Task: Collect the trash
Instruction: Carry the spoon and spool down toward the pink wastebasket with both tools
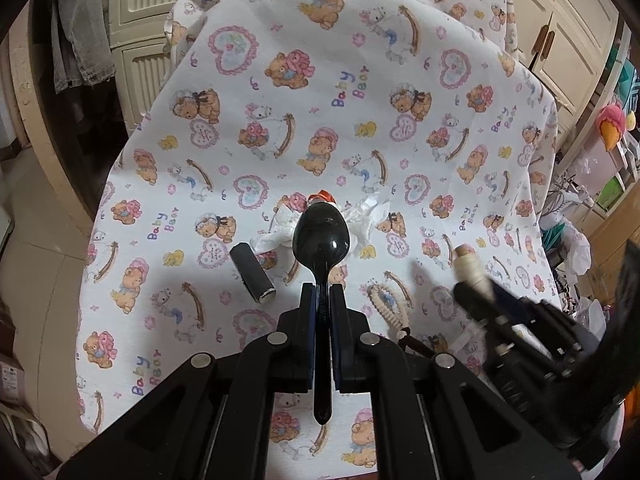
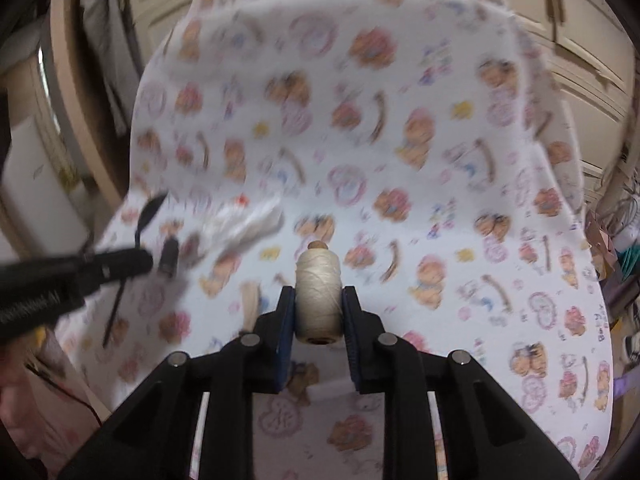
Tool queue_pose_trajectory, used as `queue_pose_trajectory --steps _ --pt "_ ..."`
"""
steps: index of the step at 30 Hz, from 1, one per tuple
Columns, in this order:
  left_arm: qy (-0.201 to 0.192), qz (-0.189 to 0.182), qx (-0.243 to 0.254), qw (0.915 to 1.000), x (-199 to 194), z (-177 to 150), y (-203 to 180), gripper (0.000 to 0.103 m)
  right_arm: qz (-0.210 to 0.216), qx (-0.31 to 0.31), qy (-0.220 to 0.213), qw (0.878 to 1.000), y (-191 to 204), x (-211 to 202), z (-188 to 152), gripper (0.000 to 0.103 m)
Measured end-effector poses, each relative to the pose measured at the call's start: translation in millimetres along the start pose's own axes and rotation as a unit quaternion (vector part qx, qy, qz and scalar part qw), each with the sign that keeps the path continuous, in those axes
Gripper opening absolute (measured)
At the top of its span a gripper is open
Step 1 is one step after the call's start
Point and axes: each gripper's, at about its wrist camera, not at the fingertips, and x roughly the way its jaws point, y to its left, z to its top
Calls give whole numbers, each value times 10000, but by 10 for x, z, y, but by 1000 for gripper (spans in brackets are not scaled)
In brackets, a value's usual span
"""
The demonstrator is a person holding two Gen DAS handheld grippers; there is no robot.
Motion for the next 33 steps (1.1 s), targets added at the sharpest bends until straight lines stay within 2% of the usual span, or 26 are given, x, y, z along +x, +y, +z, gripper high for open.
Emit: queue_pose_trajectory --steps 9,13,17,21,24,29,33 --pt "-136 154 205 9996 -55 -37 -94 5 126 203 -106 9997 -59 -121 -25 21" --pt "-181 107 268 9994 -125 -73 -128 5 187 167 -358 9990 -23 -347 -13 21" --pt "-265 72 390 9989 -274 -154 -151 5 98 147 -641 9978 2 -568 -42 21" --pt "-325 90 478 9983 -486 -284 -155 5 128 274 -669 9973 -26 -717 -61 21" --pt "-465 242 662 9964 -676 -386 -204 5 169 301 -796 9962 -9 -922 -95 21" --pt "-449 -211 389 9980 -942 -623 -183 5 303 331 -1005 9939 70 -1278 -252 21" --pt "-754 297 871 9929 -1091 -857 -314 5 267 213 -1154 9927 187 -1532 -457 21"
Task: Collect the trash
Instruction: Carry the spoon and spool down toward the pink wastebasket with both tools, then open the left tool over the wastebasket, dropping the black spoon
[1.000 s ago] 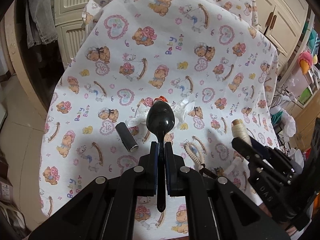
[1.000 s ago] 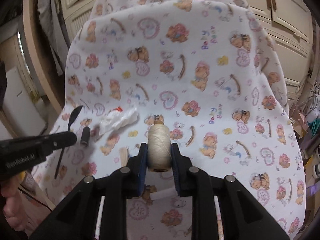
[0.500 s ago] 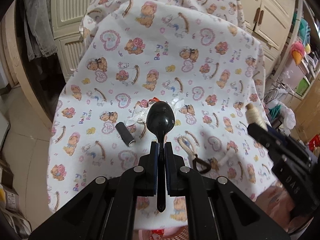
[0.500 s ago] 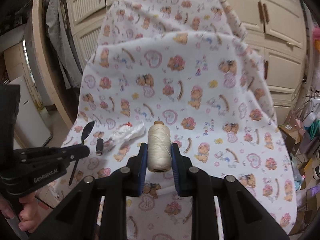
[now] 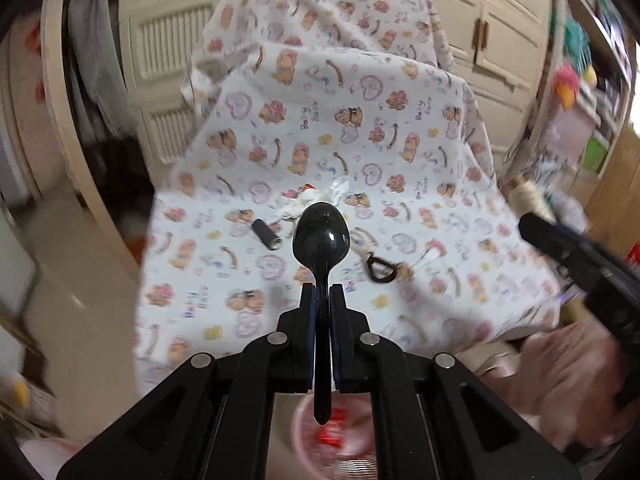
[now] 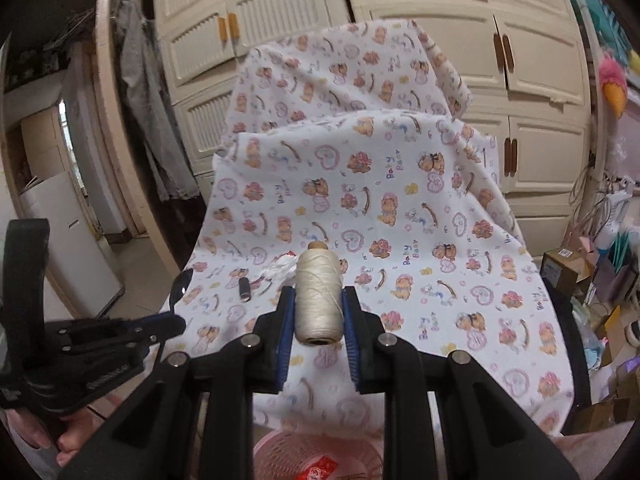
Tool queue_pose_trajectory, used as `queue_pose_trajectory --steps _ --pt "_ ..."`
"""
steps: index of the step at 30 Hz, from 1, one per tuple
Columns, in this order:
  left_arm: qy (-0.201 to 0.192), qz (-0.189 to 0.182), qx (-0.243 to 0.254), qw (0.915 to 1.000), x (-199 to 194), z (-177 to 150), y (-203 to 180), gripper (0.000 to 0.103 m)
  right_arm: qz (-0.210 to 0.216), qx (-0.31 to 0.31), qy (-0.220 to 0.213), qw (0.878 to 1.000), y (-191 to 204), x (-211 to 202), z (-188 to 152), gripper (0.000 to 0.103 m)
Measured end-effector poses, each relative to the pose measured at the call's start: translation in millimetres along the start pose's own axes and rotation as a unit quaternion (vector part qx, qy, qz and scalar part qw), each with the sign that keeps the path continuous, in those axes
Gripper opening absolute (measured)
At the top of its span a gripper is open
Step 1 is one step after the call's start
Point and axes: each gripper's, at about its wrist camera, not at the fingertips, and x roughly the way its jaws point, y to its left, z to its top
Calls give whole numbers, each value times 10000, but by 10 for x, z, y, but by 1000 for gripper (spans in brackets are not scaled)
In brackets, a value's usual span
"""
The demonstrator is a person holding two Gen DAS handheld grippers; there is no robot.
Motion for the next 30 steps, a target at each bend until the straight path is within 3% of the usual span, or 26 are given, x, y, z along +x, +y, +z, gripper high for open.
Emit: queue_pose_trajectory --steps 11,17,20,24,28,30 --pt "102 -61 3 9999 -248 -439 -145 5 53 -92 266 9996 217 -346 -421 21" --pt "605 -370 -79 9975 -131 -625 -239 5 -80 -301 529 9981 312 -326 -579 21" --pt "918 -190 -56 9956 -5 -692 -262 5 -124 -343 641 9973 317 -287 -619 21" --pt "1671 -461 -202 9847 249 -816 -252 5 -147 -275 866 9958 276 -190 -661 21" --pt "2664 -308 87 9633 567 -1061 -366 5 -181 -228 1057 9940 247 -99 -695 21" --pt "3035 -441 7 9518 685 -1165 -374 5 -179 -215 1150 9930 247 -56 -713 21"
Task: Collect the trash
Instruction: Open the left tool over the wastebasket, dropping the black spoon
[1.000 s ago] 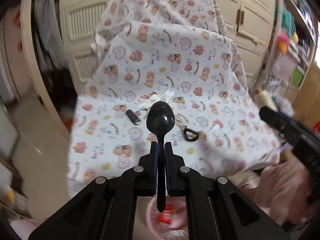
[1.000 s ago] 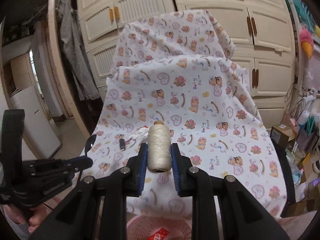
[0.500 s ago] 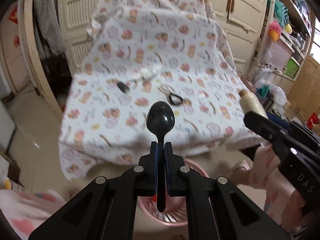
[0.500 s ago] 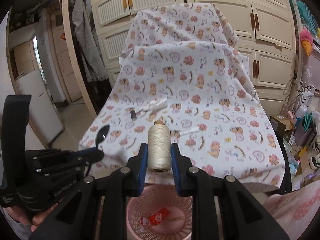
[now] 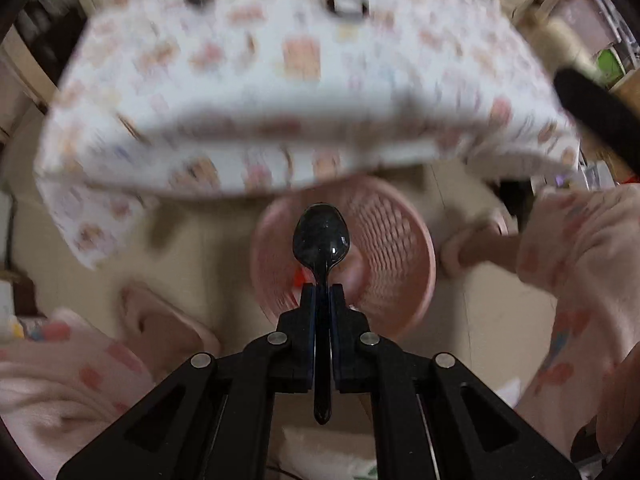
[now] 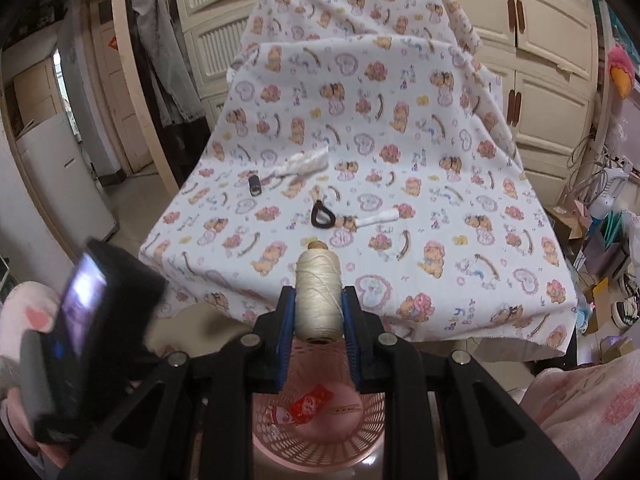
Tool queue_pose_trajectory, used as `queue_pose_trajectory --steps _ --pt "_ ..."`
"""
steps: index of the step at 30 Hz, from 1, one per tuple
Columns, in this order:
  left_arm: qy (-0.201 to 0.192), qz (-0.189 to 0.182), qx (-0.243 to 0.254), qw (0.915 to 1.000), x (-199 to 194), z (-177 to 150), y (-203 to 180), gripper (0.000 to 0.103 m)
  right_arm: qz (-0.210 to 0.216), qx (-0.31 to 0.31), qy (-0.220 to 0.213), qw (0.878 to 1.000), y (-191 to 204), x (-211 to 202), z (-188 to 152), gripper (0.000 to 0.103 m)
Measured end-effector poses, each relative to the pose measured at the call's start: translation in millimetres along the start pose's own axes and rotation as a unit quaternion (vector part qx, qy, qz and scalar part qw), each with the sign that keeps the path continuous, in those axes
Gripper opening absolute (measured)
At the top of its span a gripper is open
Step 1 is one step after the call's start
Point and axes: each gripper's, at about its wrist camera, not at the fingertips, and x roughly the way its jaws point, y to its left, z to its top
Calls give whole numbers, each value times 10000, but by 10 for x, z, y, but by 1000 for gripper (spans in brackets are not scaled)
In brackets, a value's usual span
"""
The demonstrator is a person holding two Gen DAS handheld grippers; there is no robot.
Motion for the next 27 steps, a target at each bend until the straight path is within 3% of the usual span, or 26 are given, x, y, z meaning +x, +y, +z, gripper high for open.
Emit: queue_pose_trajectory --steps 8,14,17,20,23,25,27 --pt "526 -237 -288 9979 371 56 43 5 85 35 321 9994 27 153 -51 21" --pt "1123 -22 -170 9935 821 -19 -38 5 106 96 735 9972 24 317 -113 21" --pt "1361 18 -232 9904 1009 -45 -16 5 284 347 1353 9898 -48 563 -221 21" --pt "1508 82 -347 9879 1137 -67 61 5 106 533 1975 9788 -134 872 -395 21" --pt "1706 135 -512 9839 1230 -110 171 5 182 982 2667 9586 -254 1172 -621 22" --pt "1808 93 -696 9810 1257 -113 254 6 275 1035 2938 9498 -260 1299 -725 22" --pt "1847 167 -805 9794 1239 -124 301 12 270 1042 3152 9429 -258 1424 -823 22"
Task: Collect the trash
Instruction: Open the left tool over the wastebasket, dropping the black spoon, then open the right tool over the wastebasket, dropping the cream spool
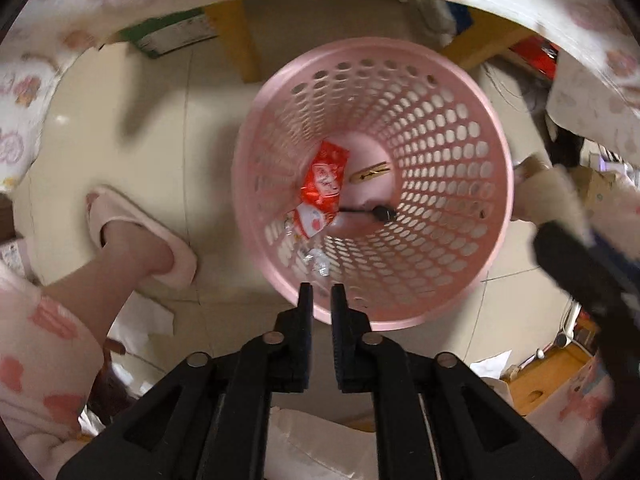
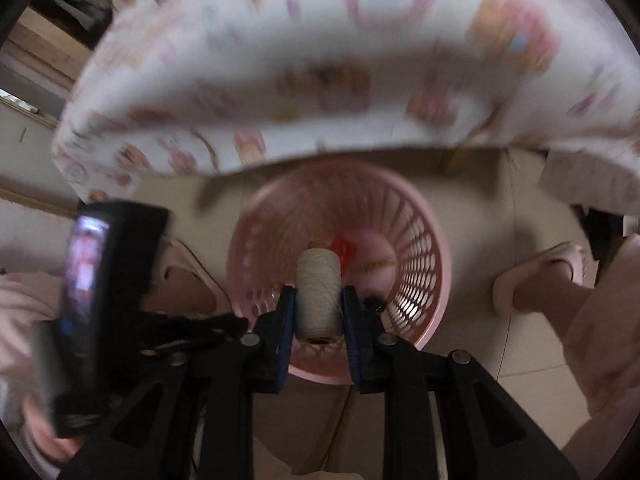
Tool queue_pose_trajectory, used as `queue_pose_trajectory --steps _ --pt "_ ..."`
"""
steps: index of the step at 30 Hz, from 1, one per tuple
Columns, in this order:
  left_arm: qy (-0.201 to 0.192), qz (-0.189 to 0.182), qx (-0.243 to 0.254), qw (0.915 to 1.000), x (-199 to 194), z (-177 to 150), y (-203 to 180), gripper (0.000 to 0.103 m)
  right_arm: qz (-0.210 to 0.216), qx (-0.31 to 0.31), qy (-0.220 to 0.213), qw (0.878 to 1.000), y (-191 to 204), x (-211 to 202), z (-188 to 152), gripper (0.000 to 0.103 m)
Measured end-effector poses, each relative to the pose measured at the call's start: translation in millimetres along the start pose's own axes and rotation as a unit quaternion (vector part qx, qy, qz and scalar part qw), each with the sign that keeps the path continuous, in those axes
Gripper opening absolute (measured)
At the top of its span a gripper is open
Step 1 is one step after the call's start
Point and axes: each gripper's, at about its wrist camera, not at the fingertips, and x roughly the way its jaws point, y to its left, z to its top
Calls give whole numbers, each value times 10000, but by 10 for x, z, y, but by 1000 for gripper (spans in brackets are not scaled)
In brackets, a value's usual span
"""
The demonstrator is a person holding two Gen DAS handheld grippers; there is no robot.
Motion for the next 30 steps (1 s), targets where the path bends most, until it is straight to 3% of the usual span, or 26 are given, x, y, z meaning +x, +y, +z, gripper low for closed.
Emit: queue_pose_trajectory --steps 2,9,14,17,26,30 --pt "-32 55 -64 10000 -32 3 32 18 -21 93 277 9996 -46 204 -23 22" --pt "-146 152 -222 9995 -162 -2 182 18 156 533 1013 9933 -170 719 -62 21" --pt "-268 125 -239 9993 -220 -24 283 36 556 925 1131 9877 -214 835 -33 21" --pt "-233 78 -321 9992 -212 -26 361 41 660 959 1166 9863 -176 878 -1 21" --pt "-212 -506 -538 9970 -314 -33 496 46 719 750 1230 9870 28 1081 5 21" --pt "-309 -302 -491 9979 -346 -35 479 46 719 700 1205 9876 68 1092 5 22"
